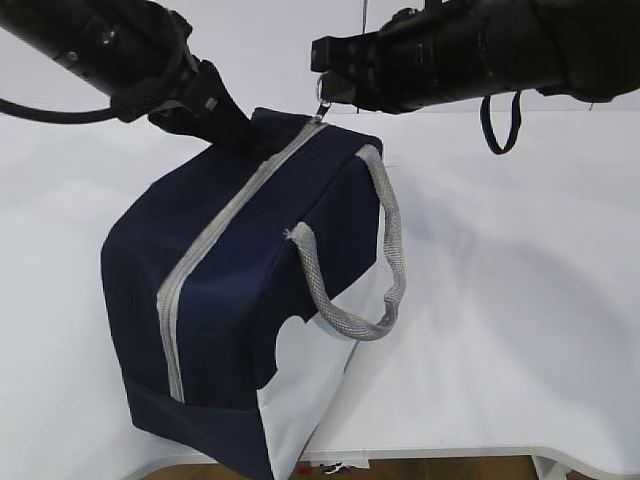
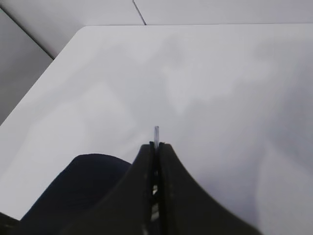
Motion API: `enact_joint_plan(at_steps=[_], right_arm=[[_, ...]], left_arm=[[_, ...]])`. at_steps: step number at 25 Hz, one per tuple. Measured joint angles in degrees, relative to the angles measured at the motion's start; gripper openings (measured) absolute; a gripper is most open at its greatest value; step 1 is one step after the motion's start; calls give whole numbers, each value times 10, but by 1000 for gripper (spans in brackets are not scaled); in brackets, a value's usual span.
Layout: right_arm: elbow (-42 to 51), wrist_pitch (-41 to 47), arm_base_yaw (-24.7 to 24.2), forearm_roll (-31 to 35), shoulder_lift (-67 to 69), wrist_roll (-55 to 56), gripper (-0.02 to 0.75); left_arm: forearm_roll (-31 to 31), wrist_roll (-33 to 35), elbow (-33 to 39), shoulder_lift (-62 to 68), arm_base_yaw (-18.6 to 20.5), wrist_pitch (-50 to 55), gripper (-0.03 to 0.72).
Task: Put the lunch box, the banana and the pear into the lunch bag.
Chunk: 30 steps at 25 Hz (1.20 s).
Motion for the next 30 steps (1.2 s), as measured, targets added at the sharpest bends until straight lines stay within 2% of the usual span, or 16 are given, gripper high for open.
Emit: enact_joint_plan(at_steps=[6,16,30], right_arm=[[0,-9,-17,0,1,0,-10],[-1,36,-66,5,37,0,-10],[-7,59,-74,8,93,0,-10]], left_arm=[[7,10,0,-5,0,21,0],[27,11,0,-48,0,23,-1],[42,12,2,-74,0,25,-1]])
